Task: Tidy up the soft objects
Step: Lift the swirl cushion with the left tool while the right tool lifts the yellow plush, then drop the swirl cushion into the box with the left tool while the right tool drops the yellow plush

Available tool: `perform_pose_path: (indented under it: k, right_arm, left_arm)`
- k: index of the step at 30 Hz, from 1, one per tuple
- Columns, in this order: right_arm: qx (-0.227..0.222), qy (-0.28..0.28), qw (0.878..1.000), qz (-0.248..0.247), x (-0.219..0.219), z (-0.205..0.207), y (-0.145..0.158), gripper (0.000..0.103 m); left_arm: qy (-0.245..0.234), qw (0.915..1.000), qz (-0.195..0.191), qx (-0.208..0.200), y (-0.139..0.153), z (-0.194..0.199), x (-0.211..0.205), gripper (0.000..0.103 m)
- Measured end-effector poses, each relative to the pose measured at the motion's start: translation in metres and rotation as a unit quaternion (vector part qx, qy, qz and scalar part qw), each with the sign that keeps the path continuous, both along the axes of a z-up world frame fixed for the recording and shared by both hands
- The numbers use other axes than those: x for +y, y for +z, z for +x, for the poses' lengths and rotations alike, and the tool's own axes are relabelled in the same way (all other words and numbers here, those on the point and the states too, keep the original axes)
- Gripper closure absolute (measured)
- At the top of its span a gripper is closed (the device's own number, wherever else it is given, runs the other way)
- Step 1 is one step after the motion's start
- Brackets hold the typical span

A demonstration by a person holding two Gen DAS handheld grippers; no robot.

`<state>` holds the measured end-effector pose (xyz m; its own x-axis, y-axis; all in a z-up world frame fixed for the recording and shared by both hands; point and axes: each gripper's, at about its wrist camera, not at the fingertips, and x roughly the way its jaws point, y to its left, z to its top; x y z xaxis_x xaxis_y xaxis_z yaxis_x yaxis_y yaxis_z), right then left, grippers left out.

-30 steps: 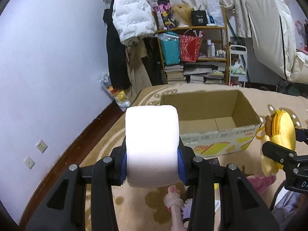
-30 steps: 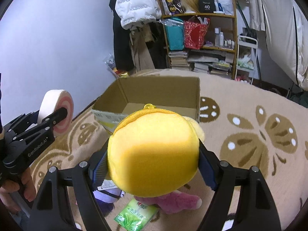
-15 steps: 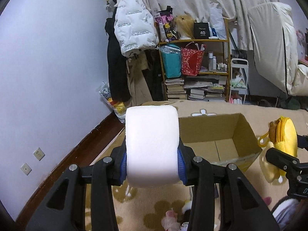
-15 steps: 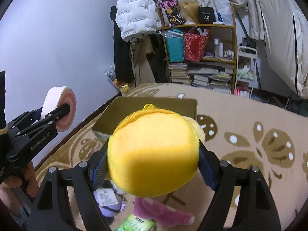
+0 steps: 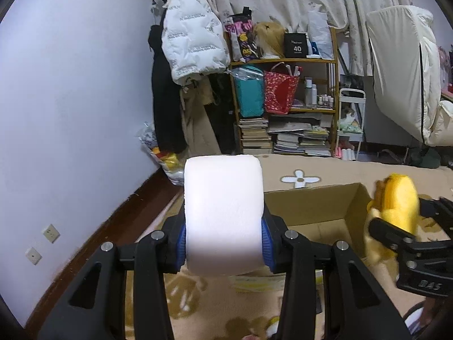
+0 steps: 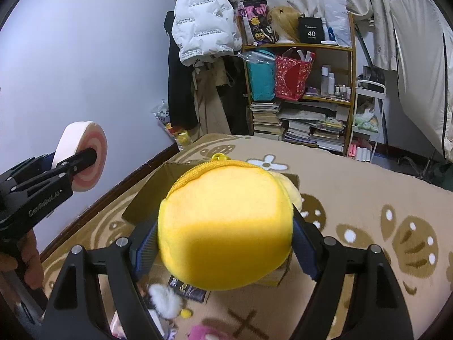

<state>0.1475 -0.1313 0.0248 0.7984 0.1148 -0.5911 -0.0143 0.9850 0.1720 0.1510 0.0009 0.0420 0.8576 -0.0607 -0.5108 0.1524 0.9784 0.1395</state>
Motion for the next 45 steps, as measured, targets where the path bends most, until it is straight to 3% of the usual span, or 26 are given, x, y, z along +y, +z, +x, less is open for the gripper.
perform_pose_path:
  k: [8,18,29,36,41,45]
  right_arm:
    - [0.020,0.003,1.000,0.001,-0.003,0.034,-0.019,0.017]
    - [0.046,-0.001,0.999,-0.004,-0.003,0.045,-0.044,0.015]
    - [0.065,-0.001,0.998,-0.003,-0.004,0.048,-0.055,0.013]
    - [0.066,0.003,0.998,-0.004,-0.002,0.051,-0.055,0.012]
    - [0.074,0.006,0.997,0.017,-0.002,0.048,-0.053,0.009]
    - [0.064,0.001,0.998,0.026,-0.004,0.042,-0.045,0.000]
  left_arm:
    - [-0.027,0.9990,0.017,0.031,-0.029,0.020,-0.027,0.062]
    - [-0.037,0.9960,0.014,0.080,-0.063,0.044,-0.038,0.061]
    - [-0.034,0.9947,0.016,0.096,-0.073,0.056,-0.036,0.055]
    - [-0.020,0.9969,0.009,0.076,-0.068,0.056,-0.028,0.026]
    - [-0.012,0.9974,0.025,0.067,-0.063,0.051,-0.023,0.012]
    - [-0.005,0.9981,0.018,0.059,-0.055,0.045,-0.016,0.003]
